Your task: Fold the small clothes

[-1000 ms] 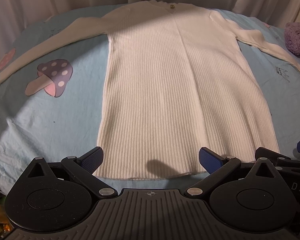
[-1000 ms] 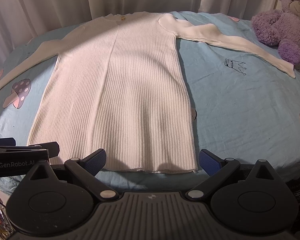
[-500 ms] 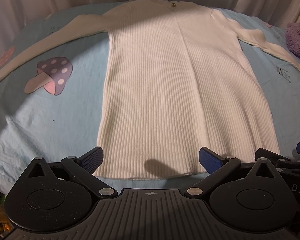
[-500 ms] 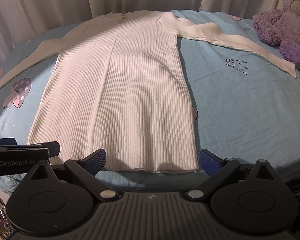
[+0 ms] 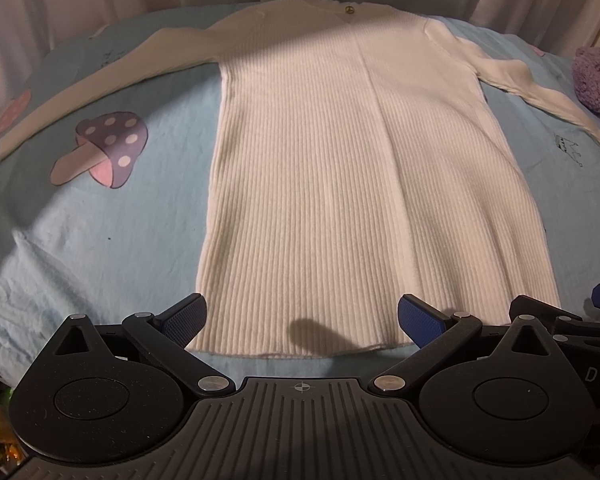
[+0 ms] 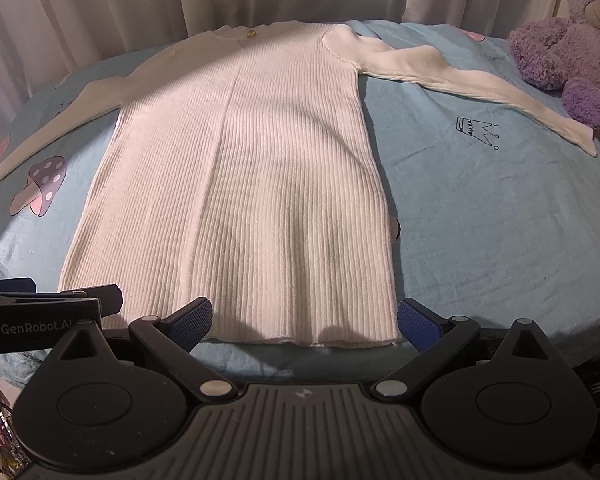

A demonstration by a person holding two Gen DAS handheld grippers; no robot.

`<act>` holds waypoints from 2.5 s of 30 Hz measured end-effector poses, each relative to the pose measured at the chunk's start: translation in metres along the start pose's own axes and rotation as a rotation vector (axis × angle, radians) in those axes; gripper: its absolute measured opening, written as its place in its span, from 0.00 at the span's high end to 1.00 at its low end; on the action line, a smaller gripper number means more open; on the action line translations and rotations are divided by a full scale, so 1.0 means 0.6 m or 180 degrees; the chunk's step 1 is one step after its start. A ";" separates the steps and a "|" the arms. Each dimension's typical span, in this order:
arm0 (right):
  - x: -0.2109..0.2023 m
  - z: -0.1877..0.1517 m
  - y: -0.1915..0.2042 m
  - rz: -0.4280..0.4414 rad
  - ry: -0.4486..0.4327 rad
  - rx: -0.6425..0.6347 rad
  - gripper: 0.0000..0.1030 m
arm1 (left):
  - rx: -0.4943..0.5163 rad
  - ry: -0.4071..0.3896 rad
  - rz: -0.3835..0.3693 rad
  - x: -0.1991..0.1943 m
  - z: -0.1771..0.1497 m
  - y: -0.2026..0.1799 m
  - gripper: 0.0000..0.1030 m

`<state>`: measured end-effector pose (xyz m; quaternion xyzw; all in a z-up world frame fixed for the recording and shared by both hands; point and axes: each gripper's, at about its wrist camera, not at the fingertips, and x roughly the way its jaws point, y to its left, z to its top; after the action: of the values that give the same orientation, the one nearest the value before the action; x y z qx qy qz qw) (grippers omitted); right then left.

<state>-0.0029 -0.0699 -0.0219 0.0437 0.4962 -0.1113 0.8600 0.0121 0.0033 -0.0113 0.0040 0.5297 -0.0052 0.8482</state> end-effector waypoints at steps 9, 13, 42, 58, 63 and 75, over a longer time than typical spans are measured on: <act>0.007 0.002 -0.006 0.0052 0.0026 0.0066 0.04 | 0.0003 0.0024 -0.0006 0.006 0.000 0.001 0.00; 0.009 0.008 -0.018 0.0285 -0.0062 0.0159 0.04 | -0.0014 0.0031 -0.0017 0.010 0.004 0.002 0.00; 0.240 0.172 -0.632 0.0129 -0.1771 0.3762 0.73 | -0.0848 -0.0191 -0.0233 0.152 0.186 0.015 0.00; 0.220 0.322 -0.190 0.1817 -0.1326 0.0441 0.84 | -0.1006 -0.0639 -0.1477 0.175 0.334 0.010 0.00; 0.255 0.276 -0.173 0.1720 -0.0974 0.0480 0.81 | -0.1140 -0.0411 -0.1574 0.236 0.358 0.038 0.00; 0.259 0.221 -0.208 0.1638 -0.0851 0.1103 0.65 | -0.1179 0.0063 -0.1978 0.295 0.355 0.027 0.44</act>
<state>0.1545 -0.2389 -0.0847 0.2981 0.3254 0.0221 0.8971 0.2816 0.0163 -0.0766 -0.3110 0.5057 -0.1667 0.7872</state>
